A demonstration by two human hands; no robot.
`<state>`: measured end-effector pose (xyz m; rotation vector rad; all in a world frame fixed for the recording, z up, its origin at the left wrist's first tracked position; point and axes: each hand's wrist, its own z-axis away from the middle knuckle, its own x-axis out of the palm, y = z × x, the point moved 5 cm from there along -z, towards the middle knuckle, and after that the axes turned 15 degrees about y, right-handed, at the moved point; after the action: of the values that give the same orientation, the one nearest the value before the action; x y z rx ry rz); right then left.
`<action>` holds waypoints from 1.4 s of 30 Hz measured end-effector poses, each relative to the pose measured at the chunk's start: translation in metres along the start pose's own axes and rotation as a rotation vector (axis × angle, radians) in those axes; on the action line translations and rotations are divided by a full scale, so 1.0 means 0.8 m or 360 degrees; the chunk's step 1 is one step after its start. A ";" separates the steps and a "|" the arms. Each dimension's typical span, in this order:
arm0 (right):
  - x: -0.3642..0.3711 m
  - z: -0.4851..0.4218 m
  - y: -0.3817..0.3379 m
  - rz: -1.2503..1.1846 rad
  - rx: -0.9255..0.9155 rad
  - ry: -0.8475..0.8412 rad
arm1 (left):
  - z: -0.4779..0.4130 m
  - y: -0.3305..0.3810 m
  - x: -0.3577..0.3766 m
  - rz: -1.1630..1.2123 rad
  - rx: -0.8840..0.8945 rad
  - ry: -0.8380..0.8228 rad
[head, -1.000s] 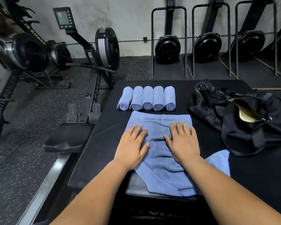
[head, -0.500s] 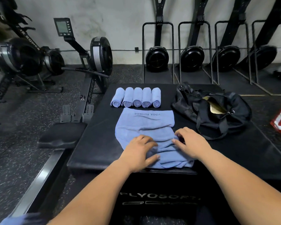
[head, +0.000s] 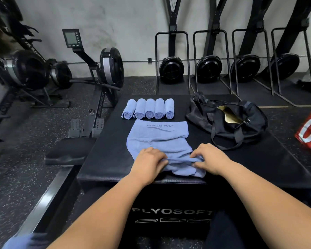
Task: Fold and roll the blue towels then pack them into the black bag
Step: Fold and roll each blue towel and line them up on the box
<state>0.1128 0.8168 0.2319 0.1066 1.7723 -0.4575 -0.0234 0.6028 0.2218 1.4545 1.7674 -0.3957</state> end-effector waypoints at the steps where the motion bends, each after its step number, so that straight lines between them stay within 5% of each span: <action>1: -0.005 -0.005 0.000 -0.0044 0.0030 0.0068 | -0.004 -0.008 -0.007 0.0025 -0.0087 0.0042; 6: -0.019 -0.023 0.003 -0.0139 0.0183 0.0376 | -0.018 -0.055 -0.046 -0.0071 -0.0625 0.0318; 11: 0.000 -0.017 0.012 -0.0108 0.0269 0.0377 | 0.005 -0.087 -0.047 -0.0776 -0.0823 -0.0188; 16: 0.015 -0.014 0.009 -0.0175 0.0235 0.0361 | -0.005 -0.060 -0.034 -0.0377 -0.0294 0.0172; 21: 0.022 -0.020 0.001 0.0009 0.0103 0.0309 | -0.015 0.022 0.001 -0.0202 0.0586 0.0001; 29: 0.040 -0.022 0.002 0.0386 -0.0071 0.0402 | -0.004 0.015 0.050 -0.0278 0.0471 -0.0251; 34: 0.039 -0.033 0.004 0.0322 0.0025 0.0445 | -0.005 0.014 0.046 -0.0258 0.0505 -0.0128; 39: 0.015 -0.048 0.020 -0.0648 0.0704 0.0570 | -0.025 -0.017 -0.008 -0.0093 -0.0201 0.0311; 42: 0.010 -0.047 0.038 -0.0731 0.0936 0.0560 | -0.025 -0.068 -0.033 -0.0212 -0.0758 0.0489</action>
<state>0.0857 0.8571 0.2239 0.2024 1.9522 -1.3565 -0.0810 0.5825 0.2409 1.0994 2.0323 0.1898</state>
